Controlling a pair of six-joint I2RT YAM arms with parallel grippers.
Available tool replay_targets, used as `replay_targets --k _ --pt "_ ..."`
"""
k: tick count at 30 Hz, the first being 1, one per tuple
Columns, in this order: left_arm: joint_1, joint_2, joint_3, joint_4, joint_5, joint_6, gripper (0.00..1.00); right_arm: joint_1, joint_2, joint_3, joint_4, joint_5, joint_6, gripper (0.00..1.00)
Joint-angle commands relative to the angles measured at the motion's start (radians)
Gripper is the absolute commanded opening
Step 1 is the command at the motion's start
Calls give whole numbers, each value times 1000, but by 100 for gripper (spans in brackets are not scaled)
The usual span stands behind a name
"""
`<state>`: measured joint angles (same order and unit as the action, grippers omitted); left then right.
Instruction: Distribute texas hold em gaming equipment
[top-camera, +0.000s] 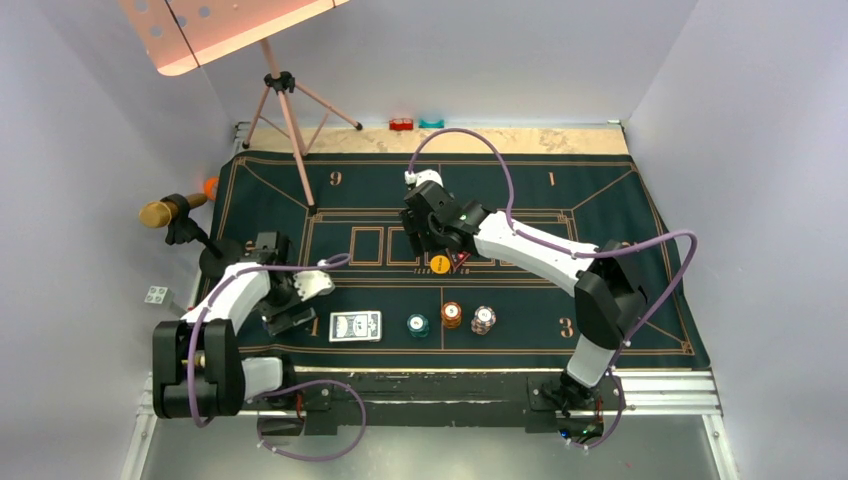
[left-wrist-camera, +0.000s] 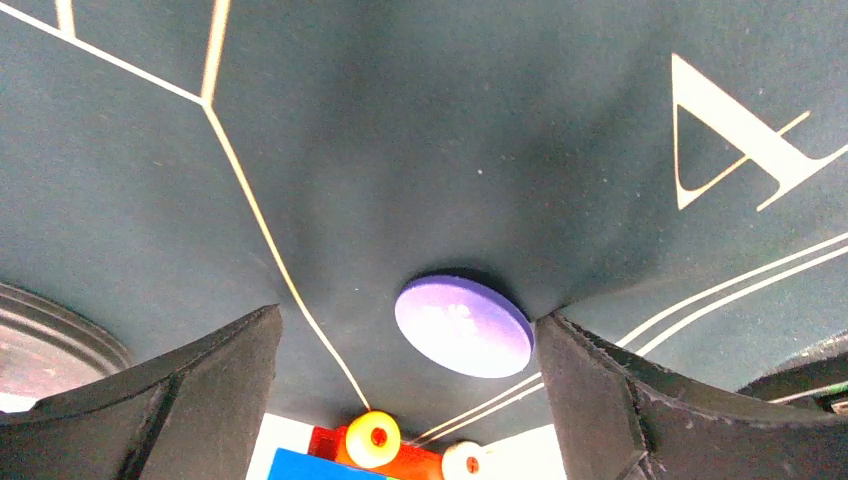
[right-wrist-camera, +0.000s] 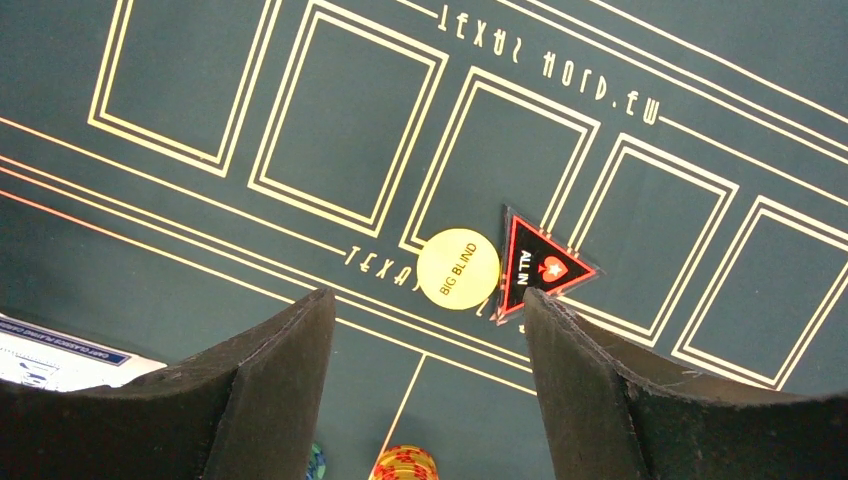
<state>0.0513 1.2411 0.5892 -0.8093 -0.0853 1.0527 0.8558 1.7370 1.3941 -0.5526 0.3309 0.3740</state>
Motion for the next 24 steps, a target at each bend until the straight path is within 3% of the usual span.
replay_targets --k 1,6,11,15,24 --pt "-35 -18 60 171 80 -46 100 -7 -42 -19 36 11 11 71" --pt "-42 -38 73 116 113 -42 100 -6 -46 -30 42 8 13 71" --pt "-42 -73 118 -79 132 12 100 -6 -52 -34 42 2 17 71" --pt "-42 -118 94 -57 115 33 100 -6 -50 -37 43 -2 18 71" --pt "-22 -21 64 -61 -10 100 100 -6 -60 -38 35 8 8 71"
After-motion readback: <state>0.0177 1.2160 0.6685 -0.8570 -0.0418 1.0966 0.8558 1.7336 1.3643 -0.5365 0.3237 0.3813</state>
